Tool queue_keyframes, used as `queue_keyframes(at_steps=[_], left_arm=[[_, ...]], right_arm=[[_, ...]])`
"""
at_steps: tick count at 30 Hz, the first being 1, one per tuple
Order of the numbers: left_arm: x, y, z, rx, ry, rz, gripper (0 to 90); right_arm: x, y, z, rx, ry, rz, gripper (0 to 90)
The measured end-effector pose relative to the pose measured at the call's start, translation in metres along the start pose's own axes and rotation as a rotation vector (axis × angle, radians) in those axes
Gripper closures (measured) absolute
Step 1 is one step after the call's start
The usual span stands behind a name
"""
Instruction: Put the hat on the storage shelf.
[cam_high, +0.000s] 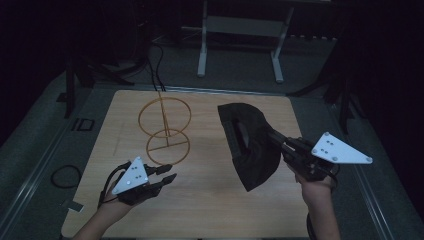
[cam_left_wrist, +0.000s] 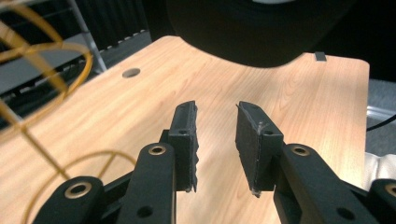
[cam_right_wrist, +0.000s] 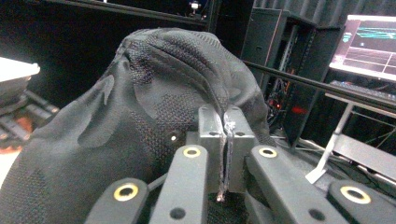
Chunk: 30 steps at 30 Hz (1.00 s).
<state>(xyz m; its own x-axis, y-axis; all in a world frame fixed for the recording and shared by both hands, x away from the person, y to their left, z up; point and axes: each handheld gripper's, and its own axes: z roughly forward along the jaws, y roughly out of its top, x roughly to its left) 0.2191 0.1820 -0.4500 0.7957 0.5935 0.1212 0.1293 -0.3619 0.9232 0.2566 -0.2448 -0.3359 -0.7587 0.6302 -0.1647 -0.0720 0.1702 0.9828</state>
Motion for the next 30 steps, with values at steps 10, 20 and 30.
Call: queue_keyframes(at_steps=[10, 20, 30], left_arm=[[0.011, -0.062, -0.019, -0.008, 0.074, -0.122, 61.5], [0.016, -0.098, -0.035, -0.014, 0.188, -0.234, 20.3], [0.015, -0.125, -0.037, 0.004, 0.32, -0.309, 1.4]], right_arm=[[-0.01, 0.008, 0.04, 0.009, -0.012, 0.024, 88.3], [-0.017, 0.025, 0.088, 0.054, -0.017, 0.015, 88.3], [-0.013, 0.042, 0.142, 0.081, -0.002, 0.025, 88.3]])
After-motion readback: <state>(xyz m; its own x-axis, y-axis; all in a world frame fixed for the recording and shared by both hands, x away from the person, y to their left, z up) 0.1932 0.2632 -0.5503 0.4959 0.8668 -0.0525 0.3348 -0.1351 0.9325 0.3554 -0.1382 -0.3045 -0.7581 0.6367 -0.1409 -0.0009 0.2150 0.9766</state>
